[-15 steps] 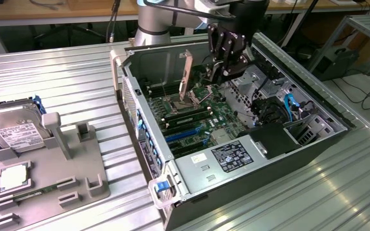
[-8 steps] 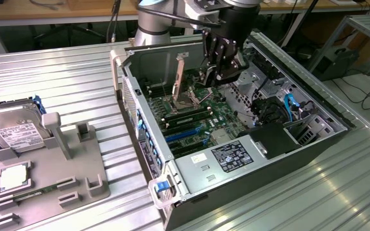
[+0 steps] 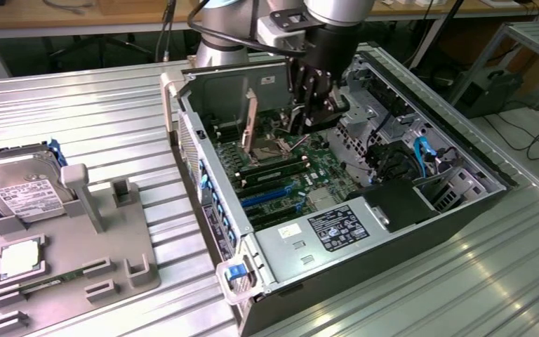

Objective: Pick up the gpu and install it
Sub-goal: 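Insert the gpu into the slot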

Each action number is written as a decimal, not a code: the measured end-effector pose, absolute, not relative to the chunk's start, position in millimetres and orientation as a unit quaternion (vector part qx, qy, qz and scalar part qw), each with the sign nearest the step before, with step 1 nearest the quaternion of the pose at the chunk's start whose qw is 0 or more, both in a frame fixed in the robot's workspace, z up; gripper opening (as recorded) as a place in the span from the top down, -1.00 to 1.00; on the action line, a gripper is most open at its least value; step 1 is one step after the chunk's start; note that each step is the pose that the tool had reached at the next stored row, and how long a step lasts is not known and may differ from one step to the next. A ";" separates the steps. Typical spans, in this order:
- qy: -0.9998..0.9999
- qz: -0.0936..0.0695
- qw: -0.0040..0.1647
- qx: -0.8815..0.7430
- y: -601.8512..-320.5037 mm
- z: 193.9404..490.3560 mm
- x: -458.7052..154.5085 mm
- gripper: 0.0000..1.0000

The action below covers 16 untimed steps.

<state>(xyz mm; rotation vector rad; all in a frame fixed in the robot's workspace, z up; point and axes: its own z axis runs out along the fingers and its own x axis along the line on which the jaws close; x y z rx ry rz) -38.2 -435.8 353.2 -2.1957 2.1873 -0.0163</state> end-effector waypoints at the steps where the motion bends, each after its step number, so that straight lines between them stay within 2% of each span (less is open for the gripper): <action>1: 0.706 -0.005 0.021 -0.708 -435.8 351.3 -38.6 0.44; 16: 0.707 -0.006 0.019 -0.707 -436.3 322.2 -39.0 0.44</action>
